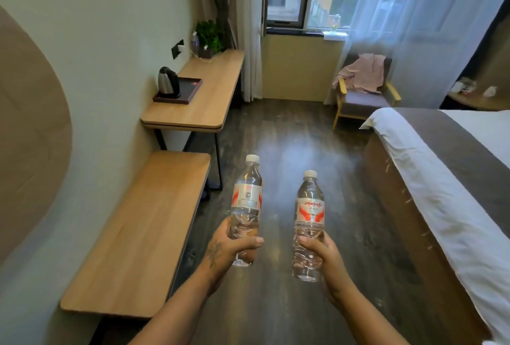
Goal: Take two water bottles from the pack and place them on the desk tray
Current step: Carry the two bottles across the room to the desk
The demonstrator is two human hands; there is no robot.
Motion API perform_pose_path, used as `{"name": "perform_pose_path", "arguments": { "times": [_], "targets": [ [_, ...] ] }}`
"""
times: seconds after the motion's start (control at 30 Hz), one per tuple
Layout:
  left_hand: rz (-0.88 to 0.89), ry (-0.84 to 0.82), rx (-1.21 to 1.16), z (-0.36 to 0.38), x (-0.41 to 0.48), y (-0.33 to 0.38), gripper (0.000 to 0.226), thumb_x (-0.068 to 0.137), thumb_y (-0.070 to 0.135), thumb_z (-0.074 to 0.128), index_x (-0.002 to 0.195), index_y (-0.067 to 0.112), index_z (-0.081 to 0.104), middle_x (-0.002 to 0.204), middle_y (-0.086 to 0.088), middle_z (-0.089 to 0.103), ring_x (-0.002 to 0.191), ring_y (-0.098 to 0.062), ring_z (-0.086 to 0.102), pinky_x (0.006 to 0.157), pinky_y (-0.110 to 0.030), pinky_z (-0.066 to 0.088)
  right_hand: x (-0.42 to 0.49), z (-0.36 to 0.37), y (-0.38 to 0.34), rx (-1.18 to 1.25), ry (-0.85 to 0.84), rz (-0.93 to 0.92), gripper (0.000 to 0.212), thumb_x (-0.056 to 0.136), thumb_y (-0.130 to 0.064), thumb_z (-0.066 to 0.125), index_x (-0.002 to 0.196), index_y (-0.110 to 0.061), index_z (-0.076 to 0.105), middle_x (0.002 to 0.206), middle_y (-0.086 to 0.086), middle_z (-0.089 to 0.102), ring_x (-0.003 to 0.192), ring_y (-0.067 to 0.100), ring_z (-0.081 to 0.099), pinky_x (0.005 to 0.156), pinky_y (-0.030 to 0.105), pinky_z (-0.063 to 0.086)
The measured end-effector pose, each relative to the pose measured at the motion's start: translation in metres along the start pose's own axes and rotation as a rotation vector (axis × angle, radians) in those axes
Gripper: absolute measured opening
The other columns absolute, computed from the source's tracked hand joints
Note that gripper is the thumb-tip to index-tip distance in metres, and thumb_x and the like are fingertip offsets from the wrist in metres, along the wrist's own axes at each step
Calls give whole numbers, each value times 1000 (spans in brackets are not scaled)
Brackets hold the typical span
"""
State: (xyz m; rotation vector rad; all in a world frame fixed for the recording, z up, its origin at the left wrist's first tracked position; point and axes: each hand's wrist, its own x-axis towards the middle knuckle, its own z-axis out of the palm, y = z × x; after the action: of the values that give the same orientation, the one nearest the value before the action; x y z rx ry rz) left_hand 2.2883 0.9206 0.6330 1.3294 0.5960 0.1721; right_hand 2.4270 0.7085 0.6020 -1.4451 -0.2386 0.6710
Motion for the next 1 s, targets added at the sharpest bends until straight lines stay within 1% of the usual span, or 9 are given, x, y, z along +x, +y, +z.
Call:
{"name": "perform_pose_path", "arguments": {
  "times": [0.1, 0.17, 0.27, 0.4, 0.57, 0.7, 0.77, 0.83, 1.0],
  "targets": [
    [13, 41, 12, -2, 75, 29, 66, 69, 22, 95, 126, 10, 64, 94, -9, 72, 75, -21, 66, 72, -42, 56, 79, -3, -31, -10, -46, -9, 74, 66, -42, 83, 128, -7, 63, 93, 5, 82, 80, 22, 80, 70, 31, 65],
    [11, 40, 0, -2, 120, 45, 69, 68, 22, 95, 128, 8, 64, 91, -7, 73, 73, -21, 68, 71, -42, 57, 127, -5, -49, 1, -69, -5, 71, 66, -40, 83, 126, -7, 63, 91, 5, 81, 78, 21, 80, 69, 31, 65],
    [8, 58, -27, -1, 185, 66, 76, 65, 23, 96, 131, 5, 63, 94, -7, 74, 76, -23, 70, 76, -44, 56, 195, -6, -70, 1, -76, -6, 69, 66, -40, 82, 123, -7, 63, 90, 5, 82, 78, 21, 80, 68, 30, 65],
    [25, 55, 2, -5, 281, 95, 78, 60, 32, 96, 129, 12, 65, 94, -3, 77, 80, -19, 75, 74, -38, 59, 296, -7, -88, -9, -74, 7, 68, 67, -41, 83, 124, -9, 64, 93, 5, 81, 81, 23, 80, 70, 33, 65],
    [48, 52, -18, -18, 415, 131, 75, 55, 35, 95, 124, 19, 68, 94, -1, 81, 82, -16, 79, 70, -30, 62, 429, -3, -112, -29, -57, 32, 64, 66, -37, 85, 118, -6, 65, 86, 7, 77, 71, 21, 76, 64, 34, 62],
    [11, 8, -51, -29, 520, 172, 75, 58, 32, 97, 125, 17, 67, 95, -4, 77, 82, -21, 74, 74, -42, 59, 528, 0, -146, -48, -21, 29, 67, 66, -39, 84, 120, -5, 65, 88, 8, 79, 75, 23, 78, 68, 34, 65],
    [5, -18, -67, -36, 571, 193, 69, 64, 23, 96, 124, 12, 65, 90, -3, 75, 75, -20, 70, 71, -40, 56, 576, 2, -165, -68, -17, 17, 68, 66, -42, 83, 122, -6, 65, 94, 11, 79, 81, 26, 78, 74, 37, 66],
    [2, -34, -58, -40, 621, 212, 65, 65, 22, 96, 122, 12, 65, 87, -1, 73, 72, -18, 68, 69, -38, 54, 622, 5, -181, -66, -11, 10, 67, 67, -42, 82, 122, -7, 65, 97, 12, 78, 84, 29, 77, 78, 41, 66],
    [18, -39, -31, -44, 731, 244, 69, 64, 27, 96, 124, 13, 66, 93, -2, 75, 79, -21, 70, 75, -45, 56, 734, 3, -205, -30, 9, 20, 67, 66, -40, 83, 121, -7, 65, 95, 12, 77, 83, 29, 75, 76, 41, 64]
  ]
}}
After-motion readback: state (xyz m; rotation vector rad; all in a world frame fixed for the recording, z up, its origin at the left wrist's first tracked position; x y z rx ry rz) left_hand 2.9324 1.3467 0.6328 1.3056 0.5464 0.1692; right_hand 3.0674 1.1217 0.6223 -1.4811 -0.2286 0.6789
